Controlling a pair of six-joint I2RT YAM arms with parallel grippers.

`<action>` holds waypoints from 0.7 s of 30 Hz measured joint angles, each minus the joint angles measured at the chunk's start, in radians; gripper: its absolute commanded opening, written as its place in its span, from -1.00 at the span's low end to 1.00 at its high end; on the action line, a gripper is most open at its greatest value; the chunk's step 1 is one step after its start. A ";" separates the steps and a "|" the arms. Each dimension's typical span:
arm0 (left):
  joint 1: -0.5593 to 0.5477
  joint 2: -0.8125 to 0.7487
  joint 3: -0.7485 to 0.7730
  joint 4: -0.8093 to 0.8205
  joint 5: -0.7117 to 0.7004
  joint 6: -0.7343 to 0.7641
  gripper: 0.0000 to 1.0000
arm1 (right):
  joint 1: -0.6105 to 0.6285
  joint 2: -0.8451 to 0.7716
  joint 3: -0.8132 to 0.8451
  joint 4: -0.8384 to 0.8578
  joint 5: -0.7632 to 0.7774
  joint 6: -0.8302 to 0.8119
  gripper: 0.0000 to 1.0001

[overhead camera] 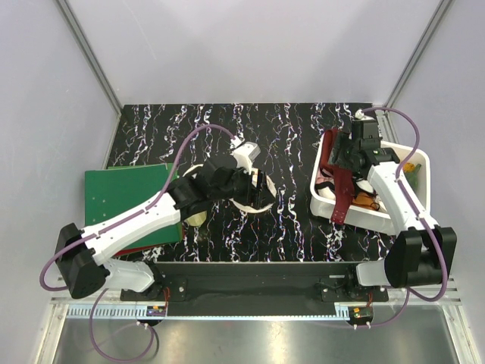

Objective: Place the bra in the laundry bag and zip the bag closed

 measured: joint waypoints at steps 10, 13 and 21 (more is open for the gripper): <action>0.000 0.000 0.060 -0.006 0.002 0.019 0.53 | 0.001 0.061 0.007 0.040 0.028 -0.023 -1.00; 0.005 0.003 0.074 -0.006 0.013 0.019 0.53 | 0.001 0.058 0.030 0.040 0.054 -0.028 -1.00; 0.059 0.012 0.088 -0.012 0.091 0.006 0.54 | 0.001 -0.059 0.135 0.032 0.067 -0.028 -0.50</action>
